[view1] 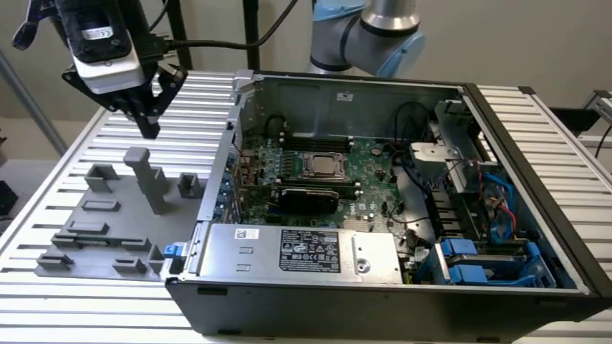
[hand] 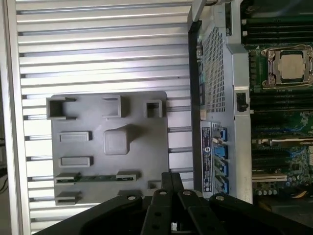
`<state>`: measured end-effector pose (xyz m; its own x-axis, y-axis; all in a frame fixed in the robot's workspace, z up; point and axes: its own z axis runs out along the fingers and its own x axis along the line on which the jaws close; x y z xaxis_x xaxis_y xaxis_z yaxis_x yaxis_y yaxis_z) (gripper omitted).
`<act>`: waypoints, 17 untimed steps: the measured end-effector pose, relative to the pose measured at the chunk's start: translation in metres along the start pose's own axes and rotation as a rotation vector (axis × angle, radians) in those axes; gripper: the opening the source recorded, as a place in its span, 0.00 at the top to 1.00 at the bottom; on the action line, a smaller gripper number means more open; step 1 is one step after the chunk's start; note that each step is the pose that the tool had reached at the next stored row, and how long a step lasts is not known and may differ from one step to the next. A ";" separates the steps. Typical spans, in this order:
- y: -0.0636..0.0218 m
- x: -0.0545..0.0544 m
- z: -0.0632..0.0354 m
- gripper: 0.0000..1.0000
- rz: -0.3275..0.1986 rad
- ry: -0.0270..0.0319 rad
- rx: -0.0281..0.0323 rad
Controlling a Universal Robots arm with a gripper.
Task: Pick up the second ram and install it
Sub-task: 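Reach for the second ram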
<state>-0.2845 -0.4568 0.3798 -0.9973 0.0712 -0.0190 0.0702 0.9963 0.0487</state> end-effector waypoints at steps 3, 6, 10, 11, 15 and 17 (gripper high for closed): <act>-0.0029 0.014 0.0041 0.89 0.000 0.0000 0.0000; -0.0054 0.027 0.0083 0.89 0.000 0.0001 0.0000; -0.0088 0.046 0.0141 0.89 0.000 0.0000 0.0000; -0.0096 0.050 0.0155 0.89 0.000 0.0000 0.0000; -0.0130 0.068 0.0210 0.89 0.000 0.0000 0.0000; -0.0147 0.077 0.0239 0.89 0.000 0.0000 0.0000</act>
<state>-0.3620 -0.4648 0.3538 -0.9973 0.0712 -0.0189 0.0702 0.9963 0.0487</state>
